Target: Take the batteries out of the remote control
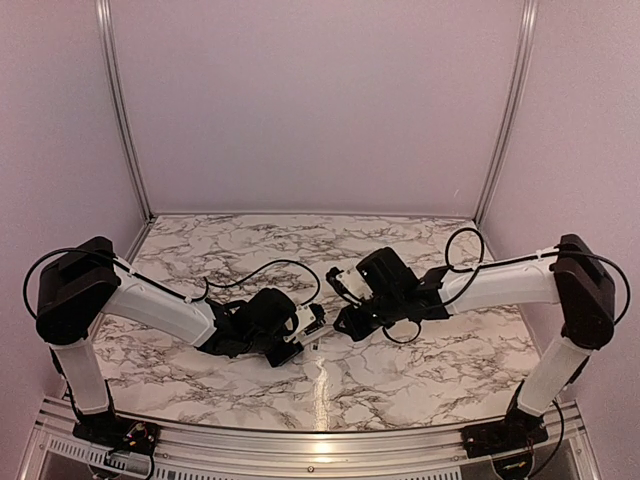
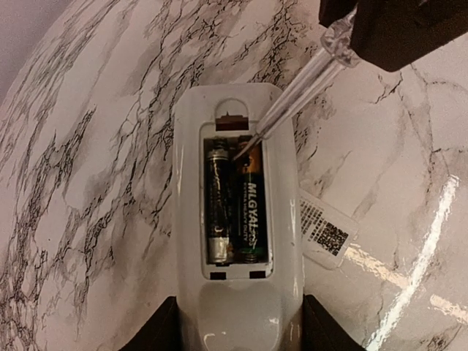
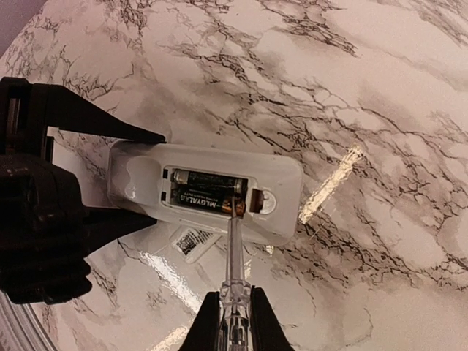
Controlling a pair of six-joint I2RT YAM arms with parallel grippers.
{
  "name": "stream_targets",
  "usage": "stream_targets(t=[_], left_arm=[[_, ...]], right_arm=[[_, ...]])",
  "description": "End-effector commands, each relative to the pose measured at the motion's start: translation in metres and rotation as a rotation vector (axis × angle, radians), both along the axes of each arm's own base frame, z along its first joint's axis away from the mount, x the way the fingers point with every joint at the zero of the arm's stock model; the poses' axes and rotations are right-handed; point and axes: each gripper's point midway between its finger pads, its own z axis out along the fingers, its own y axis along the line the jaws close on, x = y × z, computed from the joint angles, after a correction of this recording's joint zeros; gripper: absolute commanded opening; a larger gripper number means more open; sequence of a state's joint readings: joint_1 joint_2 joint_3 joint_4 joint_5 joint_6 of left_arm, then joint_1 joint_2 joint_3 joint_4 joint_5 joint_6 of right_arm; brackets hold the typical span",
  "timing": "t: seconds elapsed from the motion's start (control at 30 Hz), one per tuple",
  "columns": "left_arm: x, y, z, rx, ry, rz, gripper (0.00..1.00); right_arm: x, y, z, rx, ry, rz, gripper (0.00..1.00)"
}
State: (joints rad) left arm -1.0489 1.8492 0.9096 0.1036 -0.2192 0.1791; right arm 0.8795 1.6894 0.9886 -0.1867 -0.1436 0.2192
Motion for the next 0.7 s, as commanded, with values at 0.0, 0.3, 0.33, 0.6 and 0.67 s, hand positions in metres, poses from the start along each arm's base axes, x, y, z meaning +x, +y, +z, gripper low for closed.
stream_targets(t=[0.0,0.3,0.33,0.6,0.67], left_arm=[[-0.023,-0.041,0.028,-0.151,0.014,-0.159,0.0],[-0.022,-0.041,0.025,-0.144,0.017,-0.15,0.0],[-0.021,-0.041,0.026,-0.146,0.017,-0.149,0.0],[-0.02,-0.041,0.026,-0.155,0.03,-0.143,0.0],[-0.019,-0.041,0.026,-0.158,0.034,-0.142,0.0]], right_arm=[[-0.02,-0.009,-0.046,-0.052,0.048,-0.026,0.0],[-0.027,-0.005,-0.043,0.007,-0.065,-0.042,0.0],[-0.027,-0.005,-0.042,0.017,-0.076,-0.045,0.0],[-0.027,-0.018,-0.033,0.05,-0.205,-0.095,0.0],[-0.027,-0.02,-0.03,0.054,-0.227,-0.103,0.0]])
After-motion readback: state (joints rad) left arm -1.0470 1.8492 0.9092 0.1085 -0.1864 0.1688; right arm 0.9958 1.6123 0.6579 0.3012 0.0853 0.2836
